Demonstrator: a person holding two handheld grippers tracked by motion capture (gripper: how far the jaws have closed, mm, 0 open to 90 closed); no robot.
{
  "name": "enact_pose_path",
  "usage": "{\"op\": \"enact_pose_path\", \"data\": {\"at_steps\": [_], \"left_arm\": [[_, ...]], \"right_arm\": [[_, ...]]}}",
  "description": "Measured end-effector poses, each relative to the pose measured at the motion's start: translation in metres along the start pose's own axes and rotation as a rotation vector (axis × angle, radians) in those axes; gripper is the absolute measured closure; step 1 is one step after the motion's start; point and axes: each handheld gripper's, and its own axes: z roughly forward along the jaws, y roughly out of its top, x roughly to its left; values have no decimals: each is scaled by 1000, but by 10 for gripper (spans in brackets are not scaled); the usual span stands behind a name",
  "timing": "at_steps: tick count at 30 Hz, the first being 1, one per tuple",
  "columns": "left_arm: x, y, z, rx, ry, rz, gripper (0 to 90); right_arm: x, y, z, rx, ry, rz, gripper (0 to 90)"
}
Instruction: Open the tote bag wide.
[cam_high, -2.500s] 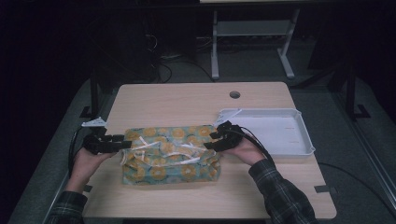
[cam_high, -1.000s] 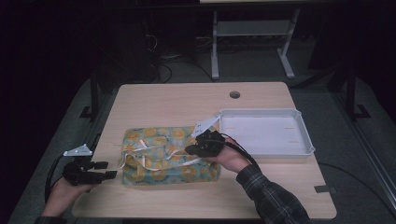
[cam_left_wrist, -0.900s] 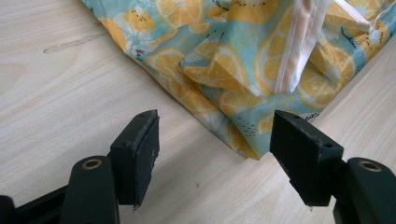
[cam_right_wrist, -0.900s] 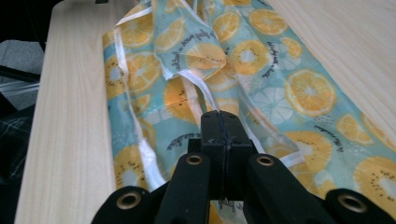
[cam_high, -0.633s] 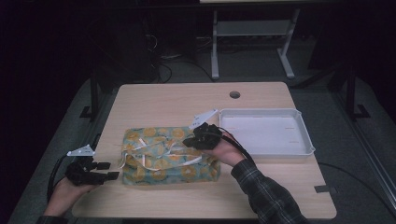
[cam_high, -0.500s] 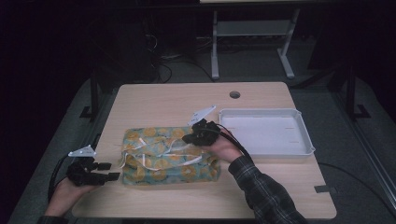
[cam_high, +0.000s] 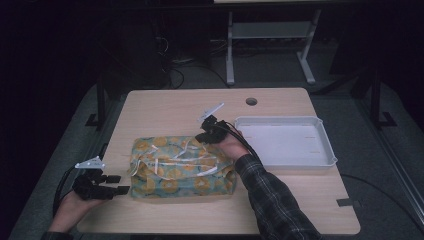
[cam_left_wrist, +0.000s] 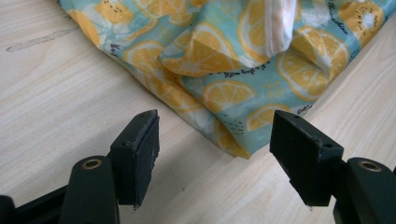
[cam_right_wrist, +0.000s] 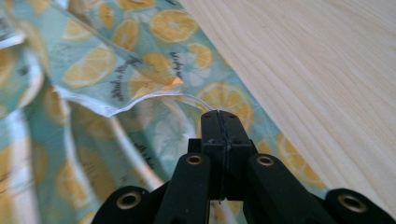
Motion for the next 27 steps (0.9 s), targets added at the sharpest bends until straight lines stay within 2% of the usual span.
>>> {"op": "enact_pose_path", "data": {"at_steps": [5,6,8,11,13,15,17,22,25,27], "left_arm": [[0,0,1,-2,-3,-3,325],[0,0,1,-2,-4,-3,325],[0,0,1,-1,-4,-2,325],[0,0,1,-1,-6,0,325],[0,0,1,1,-6,0,325],[1,-1,0,1,-6,4,325],[1,-1,-1,2,-4,0,325],[1,0,-7,-10,-2,-5,326],[0,1,-13,-23,-5,-7,329],[-1,4,-19,-32,-5,-7,333]], "right_arm": [[-8,5,11,13,-1,39,893],[-11,5,15,20,-8,10,893],[-11,8,19,33,-9,35,892],[-14,9,27,67,-31,22,891],[-18,8,29,72,-41,31,875],[-19,8,25,48,-22,73,802],[-17,9,18,27,0,91,744],[-8,9,-7,-28,24,72,678],[-3,4,-19,-43,33,47,664],[1,-2,-27,-47,43,47,651]]}}
